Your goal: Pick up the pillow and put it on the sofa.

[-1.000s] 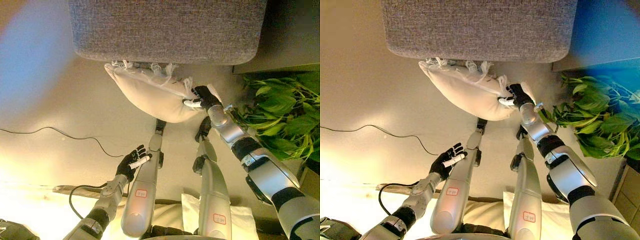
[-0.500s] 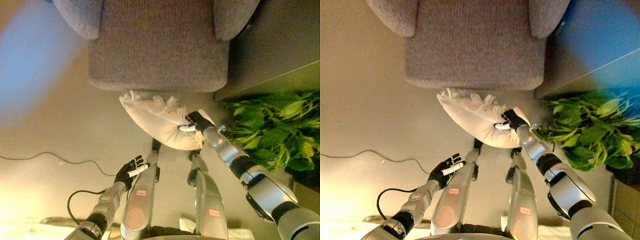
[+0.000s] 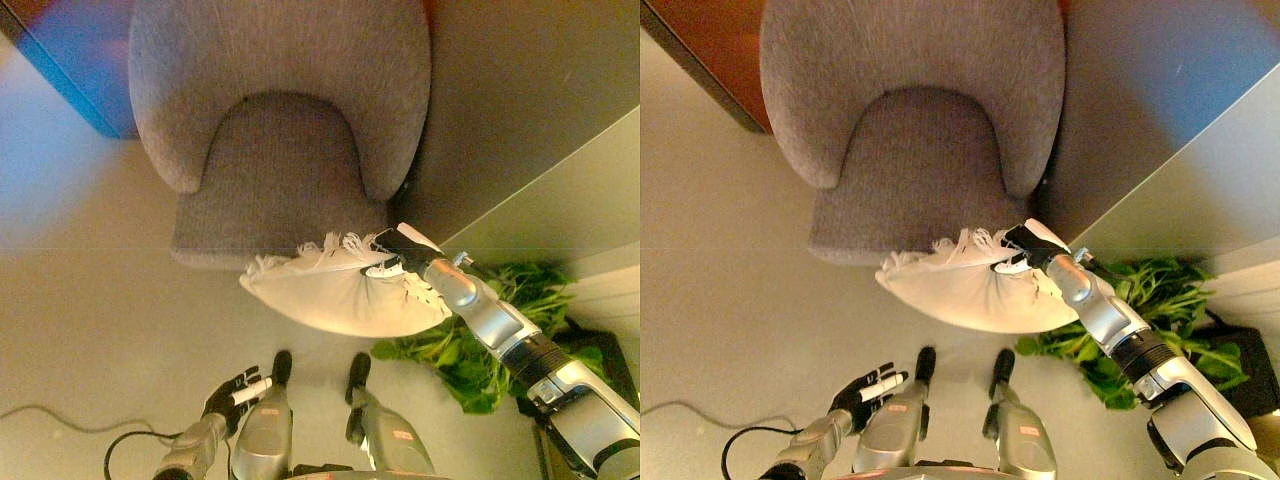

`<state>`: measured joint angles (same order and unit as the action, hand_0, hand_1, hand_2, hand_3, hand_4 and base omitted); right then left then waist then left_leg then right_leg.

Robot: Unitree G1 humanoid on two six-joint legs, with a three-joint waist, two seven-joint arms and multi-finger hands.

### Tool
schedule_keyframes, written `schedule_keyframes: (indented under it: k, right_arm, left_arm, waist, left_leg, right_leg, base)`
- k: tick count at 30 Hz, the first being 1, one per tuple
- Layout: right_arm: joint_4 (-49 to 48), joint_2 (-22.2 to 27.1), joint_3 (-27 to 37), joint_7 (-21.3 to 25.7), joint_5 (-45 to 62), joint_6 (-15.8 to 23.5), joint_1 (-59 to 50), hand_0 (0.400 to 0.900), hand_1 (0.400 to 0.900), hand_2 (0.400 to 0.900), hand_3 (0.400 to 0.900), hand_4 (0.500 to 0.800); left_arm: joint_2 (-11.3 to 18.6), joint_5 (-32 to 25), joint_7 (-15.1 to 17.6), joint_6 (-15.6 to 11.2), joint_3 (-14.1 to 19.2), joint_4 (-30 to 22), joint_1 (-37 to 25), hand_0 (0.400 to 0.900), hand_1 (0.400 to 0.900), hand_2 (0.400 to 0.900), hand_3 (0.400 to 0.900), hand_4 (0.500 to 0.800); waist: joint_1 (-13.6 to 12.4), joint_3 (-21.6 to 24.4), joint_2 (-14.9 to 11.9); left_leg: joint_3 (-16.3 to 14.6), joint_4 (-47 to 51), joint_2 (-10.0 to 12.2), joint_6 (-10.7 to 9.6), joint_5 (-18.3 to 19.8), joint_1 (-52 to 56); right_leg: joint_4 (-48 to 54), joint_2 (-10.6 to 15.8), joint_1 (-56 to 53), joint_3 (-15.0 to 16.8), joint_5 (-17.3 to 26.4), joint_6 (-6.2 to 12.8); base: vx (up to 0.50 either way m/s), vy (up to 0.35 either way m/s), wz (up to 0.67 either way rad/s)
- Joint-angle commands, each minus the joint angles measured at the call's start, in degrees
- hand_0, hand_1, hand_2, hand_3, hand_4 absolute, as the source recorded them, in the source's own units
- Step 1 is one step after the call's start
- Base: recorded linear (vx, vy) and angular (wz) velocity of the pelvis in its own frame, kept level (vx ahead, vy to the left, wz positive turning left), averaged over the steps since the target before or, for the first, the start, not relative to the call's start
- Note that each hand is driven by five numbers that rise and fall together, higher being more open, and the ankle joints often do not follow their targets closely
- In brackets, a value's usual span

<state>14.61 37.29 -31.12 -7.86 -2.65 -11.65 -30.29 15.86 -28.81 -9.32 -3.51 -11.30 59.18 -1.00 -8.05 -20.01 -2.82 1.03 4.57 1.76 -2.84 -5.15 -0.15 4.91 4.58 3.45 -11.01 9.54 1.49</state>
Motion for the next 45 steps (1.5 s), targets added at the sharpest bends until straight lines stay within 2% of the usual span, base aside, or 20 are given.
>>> schedule_keyframes:
  k: [1,7,13,17,22,27,28,29,33,36,40,45]
  right_arm:
    - [-9.69,1.84,7.28,-1.39,2.06,4.66,-5.47,0.4,0.4,0.4,0.4,0.5]
    - [-7.77,8.18,9.67,-2.99,1.93,4.23,-13.0,0.4,0.4,0.4,0.4,0.5]
    - [-3.25,11.57,9.25,-0.84,2.82,1.31,-23.07,0.4,0.4,0.4,0.4,0.5]
    - [4.6,14.6,4.89,2.08,4.8,-0.22,-31.32,0.4,0.4,0.4,0.4,0.5]
    - [18.51,15.83,-1.71,5.24,5.66,0.8,-40.49,0.4,0.4,0.4,0.4,0.5]
    - [31.04,13.92,-7.8,7.75,6.89,-0.45,-48.97,0.4,0.4,0.4,0.4,0.5]
    - [34.07,13.05,-8.86,5.36,5.73,-1.96,-50.46,0.814,0.814,0.814,0.814,0.748]
    - [36.88,12.48,-10.43,3.42,4.57,-3.22,-52.19,0.9,0.9,0.9,0.9,0.8]
    - [46.97,10.28,-14.51,4.14,2.11,-3.43,-57.05,0.9,0.9,0.9,0.9,0.8]
    - [49.35,9.31,-15.24,3.21,2.12,-5.35,-58.81,0.9,0.9,0.9,0.9,0.8]
    - [51.03,8.73,-15.79,3.43,2.3,-6.07,-59.41,0.9,0.9,0.9,0.9,0.8]
    - [51.07,8.76,-15.44,2.89,4.03,-6.54,-59.02,0.9,0.9,0.9,0.9,0.8]
  left_arm:
    - [0.46,4.15,-0.74,0.78,-0.68,5.58,3.81,0.9,0.9,0.9,0.9,0.8]
    - [1.46,6.19,-0.72,2.27,1.7,7.15,5.09,0.9,0.9,0.9,0.9,0.8]
    - [2.38,7.57,-0.7,3.14,2.54,7.08,5.88,0.9,0.9,0.9,0.9,0.8]
    - [3.53,6.84,-1.14,2.76,1.55,7.23,5.86,0.9,0.9,0.9,0.9,0.8]
    - [4.43,5.44,-1.2,2.44,-0.03,6.48,5.5,0.9,0.9,0.9,0.9,0.8]
    - [5.72,4.36,-1.65,2.95,-1.87,6.24,5.36,0.9,0.9,0.9,0.9,0.8]
    - [5.86,4.24,-1.6,3.26,-2.24,6.3,5.22,0.9,0.9,0.9,0.9,0.8]
    - [6.0,4.12,-1.66,3.5,-2.63,6.31,5.14,0.9,0.9,0.9,0.9,0.8]
    - [6.49,4.32,-1.81,3.96,-4.15,6.56,4.95,0.9,0.9,0.9,0.9,0.8]
    - [6.47,3.72,-1.99,3.79,-4.56,6.96,5.04,0.9,0.9,0.9,0.9,0.8]
    - [5.94,4.28,-2.15,3.27,-4.85,6.77,5.9,0.9,0.9,0.9,0.9,0.8]
    - [5.84,4.37,-2.45,2.71,-5.35,6.82,6.29,0.9,0.9,0.9,0.9,0.8]
  waist:
    - [-1.07,12.17,0.06]
    - [-2.41,14.3,-0.75]
    - [-4.59,14.72,-1.8]
    - [-6.7,14.3,-2.36]
    - [-9.58,14.07,-3.0]
    - [-12.35,14.28,-3.04]
    - [-13.02,14.33,-3.02]
    - [-13.51,14.32,-2.97]
    - [-15.46,13.85,-2.94]
    - [-16.01,13.57,-2.83]
    - [-16.37,13.51,-2.68]
    - [-15.58,13.96,-2.67]
  left_leg:
    - [1.59,-0.51,-3.04,0.99,3.33,-1.46]
    - [2.29,-0.55,-3.1,0.91,3.7,0.31]
    - [3.75,-0.68,-3.19,0.66,3.58,0.56]
    - [6.01,-0.7,-3.76,0.76,3.3,0.25]
    - [8.71,-0.67,-4.49,0.86,3.09,0.19]
    - [11.1,-0.79,-5.2,0.73,2.77,0.28]
    - [11.53,-0.87,-5.36,0.72,2.7,0.28]
    - [11.88,-0.93,-5.48,0.73,2.6,0.2]
    - [13.06,-0.99,-5.47,0.65,2.14,-0.22]
    - [13.32,-1.0,-5.45,0.58,2.15,-0.23]
    - [13.5,-0.88,-5.35,0.51,2.1,0.09]
    - [12.77,-0.66,-5.22,0.6,1.95,0.06]
  right_leg:
    - [-7.56,-0.61,-3.22,-1.72,-11.07,2.89]
    - [-7.0,-0.49,-6.01,-3.52,-11.7,2.66]
    - [-6.48,-0.39,-7.7,-5.42,-12.2,2.39]
    - [-6.6,-0.19,-8.39,-6.8,-12.51,2.14]
    - [-6.93,0.3,-9.6,-8.96,-13.04,2.0]
    - [-7.18,0.81,-10.92,-11.34,-13.46,1.87]
    - [-7.21,0.91,-11.21,-11.83,-13.55,1.81]
    - [-7.26,1.0,-11.34,-12.22,-13.62,1.75]
    - [-7.53,0.99,-11.64,-13.46,-13.92,1.58]
    - [-7.71,1.06,-11.79,-13.63,-14.24,1.52]
    - [-7.48,1.17,-12.35,-13.71,-14.18,1.68]
    - [-6.86,1.28,-12.36,-13.34,-13.61,2.1]
  base:
    - [0.17,-0.03,0.12]
    - [0.13,0.002,0.15]
    - [0.14,0.01,0.28]
    - [0.1,0.025,0.32]
    - [0.1,0.025,0.32]
    - [0.09,0.043,0.32]
    - [0.06,0.054,0.25]
    - [0.05,0.046,0.26]
    - [0.02,0.011,0.22]
    - [0.0,0.016,0.07]
    - [0.01,0.01,0.01]
    - [-0.03,0.005,-0.09]
